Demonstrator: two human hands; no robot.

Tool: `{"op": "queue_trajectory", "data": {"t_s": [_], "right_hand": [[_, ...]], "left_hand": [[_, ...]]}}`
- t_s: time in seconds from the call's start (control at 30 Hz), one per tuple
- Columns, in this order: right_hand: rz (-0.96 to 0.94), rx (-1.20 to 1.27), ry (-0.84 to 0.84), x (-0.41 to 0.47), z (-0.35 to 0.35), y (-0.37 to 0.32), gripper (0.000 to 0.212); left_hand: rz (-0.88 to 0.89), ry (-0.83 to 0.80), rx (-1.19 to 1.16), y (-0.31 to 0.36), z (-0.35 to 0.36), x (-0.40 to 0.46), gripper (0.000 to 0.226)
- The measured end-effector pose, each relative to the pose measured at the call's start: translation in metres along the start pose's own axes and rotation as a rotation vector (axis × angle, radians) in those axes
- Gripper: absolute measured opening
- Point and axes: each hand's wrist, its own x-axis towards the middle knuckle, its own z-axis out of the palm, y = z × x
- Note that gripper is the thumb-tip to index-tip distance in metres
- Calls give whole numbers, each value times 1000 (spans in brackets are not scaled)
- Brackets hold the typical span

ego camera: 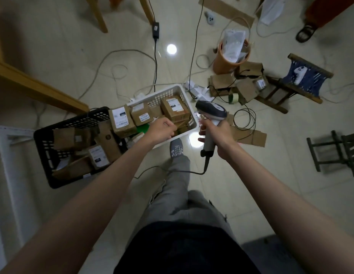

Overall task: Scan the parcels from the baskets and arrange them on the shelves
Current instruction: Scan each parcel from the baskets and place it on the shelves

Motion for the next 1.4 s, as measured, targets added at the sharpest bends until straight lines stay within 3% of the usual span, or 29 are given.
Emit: {"op": "queue_trajectory", "data": {"t_s": [0.1, 0.37, 0.73, 0.87, 1.0, 1.07, 1.2, 1.33, 1.4], "right_hand": [[24, -30, -12, 37, -3, -19, 7], [103, -116, -52, 140, 5, -33, 8], [218, -325, -213, 354, 58, 55, 26], [177, -306, -289, 427, 77, 100, 37], [203, -345, -311, 482, 93, 140, 14], [225, -354, -334, 502, 97, 156, 15], [206, -375, -343, 520, 102, 176, 33], [192, -411, -326, 523, 108, 181, 36], [217, -384, -351, 525, 111, 177, 35]], "left_hand": [[-55, -1, -31, 12, -3, 33, 11], [-187, -8, -95, 17, -8, 111, 10], [-319, 79, -207, -57, 47, 305, 19], [-392, 125, -191, -88, 74, 384, 36], [-459, 216, -200, -117, 92, 448, 58], [-523, 256, -207, -132, 99, 472, 65], [-608, 286, -347, -152, 113, 497, 71], [-600, 335, -545, -159, 122, 505, 74], [-593, 344, -593, -157, 123, 504, 87]]}}
